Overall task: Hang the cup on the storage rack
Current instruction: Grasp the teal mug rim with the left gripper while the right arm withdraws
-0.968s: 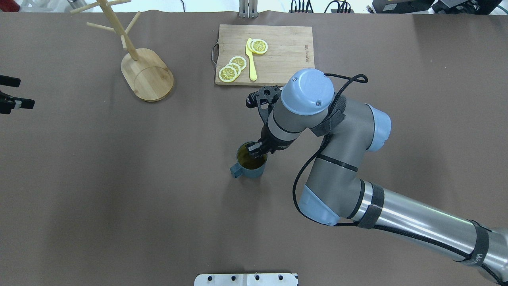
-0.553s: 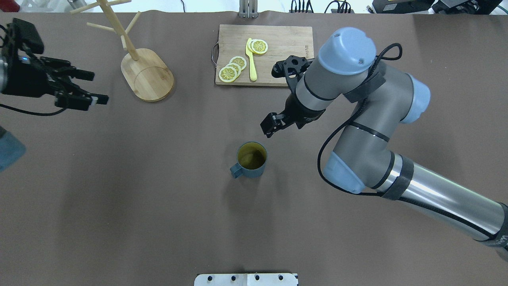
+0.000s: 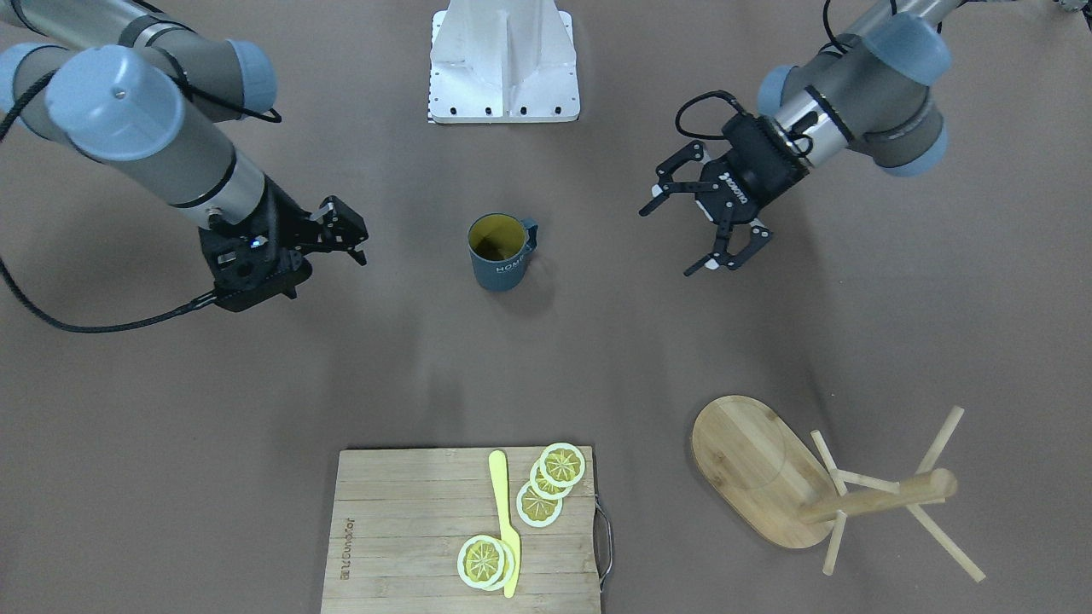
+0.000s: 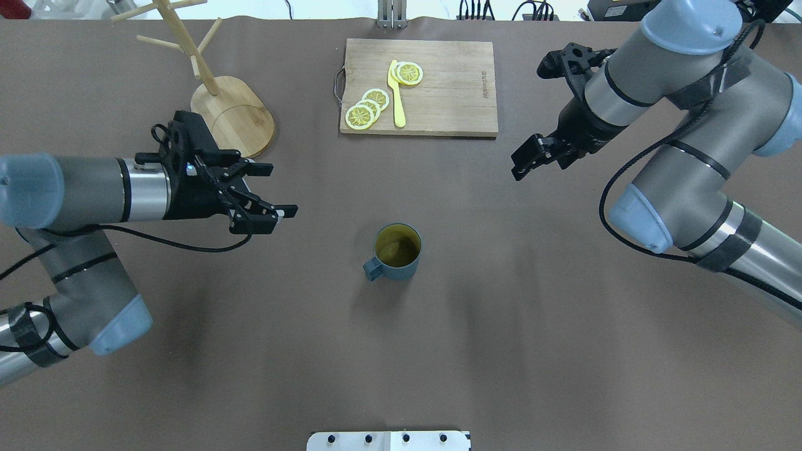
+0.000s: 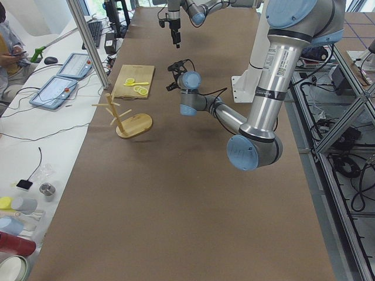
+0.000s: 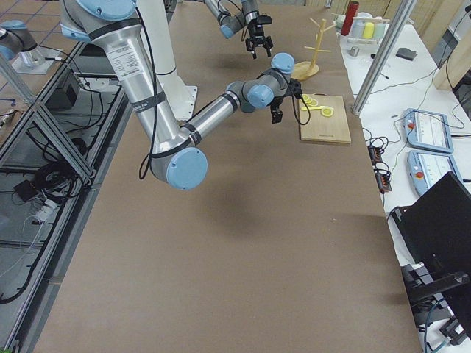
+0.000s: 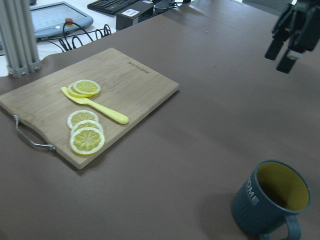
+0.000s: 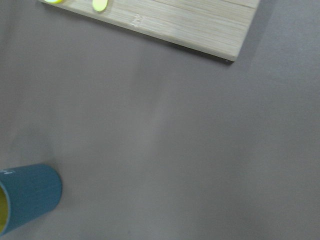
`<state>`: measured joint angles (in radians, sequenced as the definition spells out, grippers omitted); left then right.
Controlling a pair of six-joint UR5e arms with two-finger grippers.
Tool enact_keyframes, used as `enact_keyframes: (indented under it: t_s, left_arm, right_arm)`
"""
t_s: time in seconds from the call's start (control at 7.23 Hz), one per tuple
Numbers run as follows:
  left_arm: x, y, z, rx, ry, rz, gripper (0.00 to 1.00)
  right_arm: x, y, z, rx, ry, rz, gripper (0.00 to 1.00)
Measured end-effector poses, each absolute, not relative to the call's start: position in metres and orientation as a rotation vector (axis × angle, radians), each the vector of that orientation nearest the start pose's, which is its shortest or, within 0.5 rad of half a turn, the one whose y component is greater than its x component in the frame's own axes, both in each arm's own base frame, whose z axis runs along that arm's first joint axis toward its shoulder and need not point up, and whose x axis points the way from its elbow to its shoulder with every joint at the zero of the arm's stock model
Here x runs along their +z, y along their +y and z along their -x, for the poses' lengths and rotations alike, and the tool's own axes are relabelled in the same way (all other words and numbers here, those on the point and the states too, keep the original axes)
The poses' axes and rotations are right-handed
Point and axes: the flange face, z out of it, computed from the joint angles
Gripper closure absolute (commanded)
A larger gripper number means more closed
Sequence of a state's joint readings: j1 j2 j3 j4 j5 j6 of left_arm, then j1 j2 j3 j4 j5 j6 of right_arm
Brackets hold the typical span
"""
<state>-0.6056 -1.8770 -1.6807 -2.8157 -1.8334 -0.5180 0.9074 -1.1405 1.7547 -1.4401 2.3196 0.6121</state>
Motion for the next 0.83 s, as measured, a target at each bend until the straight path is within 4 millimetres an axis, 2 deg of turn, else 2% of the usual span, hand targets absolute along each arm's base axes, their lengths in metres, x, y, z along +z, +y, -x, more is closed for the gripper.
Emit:
enact_keyframes:
  t_s: [0.14,0.28,0.41,0.55,0.83]
  left_arm:
    - [0.299,-0.391,-0.446,0.539,1.294,-1.121,0.04]
    - [0.301,-0.373,-0.472,0.533,1.293,-1.123,0.04]
    - [0.305,-0.362,-0.487,0.541,1.286,-1.12,0.04]
    - [0.31,-0.354,-0.498,0.555,1.27,-1.123,0.04]
    - [0.311,-0.34,-0.524,0.556,1.242,-1.144,0.07]
  right_arm:
    - [0.338,-0.534,0.308,-0.324,-0.974,-0.141,0.0]
    - [0.365,-0.538,0.287,-0.34,-0.95,-0.149,0.0]
    - [0.386,-0.54,0.271,-0.355,-0.928,-0.155,0.0]
    - [0.401,-0.54,0.261,-0.362,-0.912,-0.157,0.0]
    - [0.411,-0.54,0.254,-0.367,-0.899,-0.161,0.0]
